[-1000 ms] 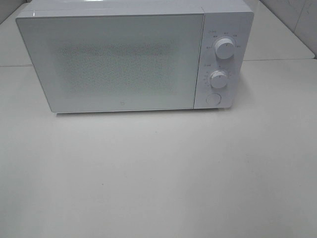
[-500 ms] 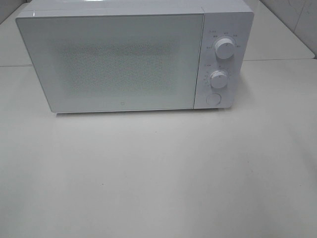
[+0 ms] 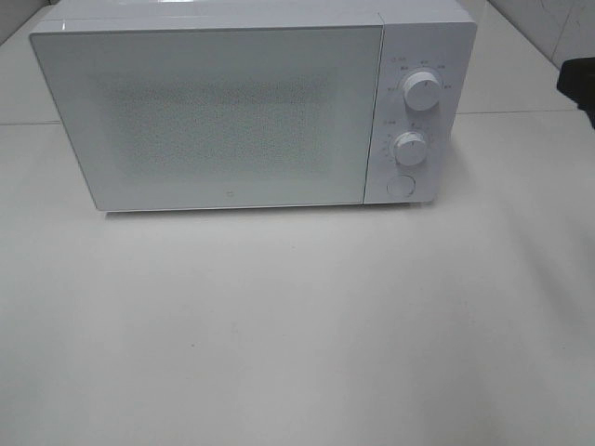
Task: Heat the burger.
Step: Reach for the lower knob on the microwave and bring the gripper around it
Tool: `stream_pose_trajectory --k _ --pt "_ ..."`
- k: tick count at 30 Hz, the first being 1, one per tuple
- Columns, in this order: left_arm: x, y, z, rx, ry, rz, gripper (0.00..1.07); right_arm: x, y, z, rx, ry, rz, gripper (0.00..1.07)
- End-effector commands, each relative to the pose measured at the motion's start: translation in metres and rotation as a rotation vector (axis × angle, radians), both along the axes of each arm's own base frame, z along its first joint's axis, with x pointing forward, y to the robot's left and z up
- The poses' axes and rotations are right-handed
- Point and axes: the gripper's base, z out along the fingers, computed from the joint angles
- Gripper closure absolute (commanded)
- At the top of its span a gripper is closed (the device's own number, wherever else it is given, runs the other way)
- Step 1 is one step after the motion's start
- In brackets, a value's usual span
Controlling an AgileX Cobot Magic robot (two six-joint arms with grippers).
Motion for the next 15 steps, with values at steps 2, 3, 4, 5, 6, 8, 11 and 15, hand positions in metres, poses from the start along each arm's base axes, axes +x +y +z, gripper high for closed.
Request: stream_pose_trajectory --k 2,3,4,5,6,8,11,15 --pt "-0.001 -0.001 0.000 -0.007 -0.014 -0.003 1.07 0.033 0.005 -0.021 0.003 -0.042 0.006 0.36" --pt "-0.001 -0.001 0.000 -0.007 -0.014 -0.003 1.07 0.033 0.005 -0.021 0.003 -0.042 0.006 0.36" --pt "-0.001 -0.001 0.000 -0.007 -0.014 -0.003 1.07 0.038 0.006 -0.025 0.004 -0.047 0.007 0.36" --pt "-0.001 -0.001 0.000 -0.007 -0.014 -0.003 1.07 0.048 0.008 -0.034 0.005 -0.053 0.010 0.36" --pt "-0.001 -0.001 0.000 -0.007 -0.014 -0.003 1.07 0.048 0.008 -0.034 0.005 -0.053 0.010 0.36" --pt "-0.001 -0.001 0.000 -0.007 -0.014 -0.003 1.07 0.051 0.008 -0.038 0.006 -0.055 0.012 0.36" --pt "-0.001 -0.001 0.000 -0.007 -0.014 -0.003 1.07 0.062 0.011 -0.051 0.002 -0.056 0.022 0.36" --pt "-0.001 -0.001 0.000 -0.007 -0.014 -0.003 1.07 0.076 0.013 -0.075 0.005 -0.041 0.026 0.36"
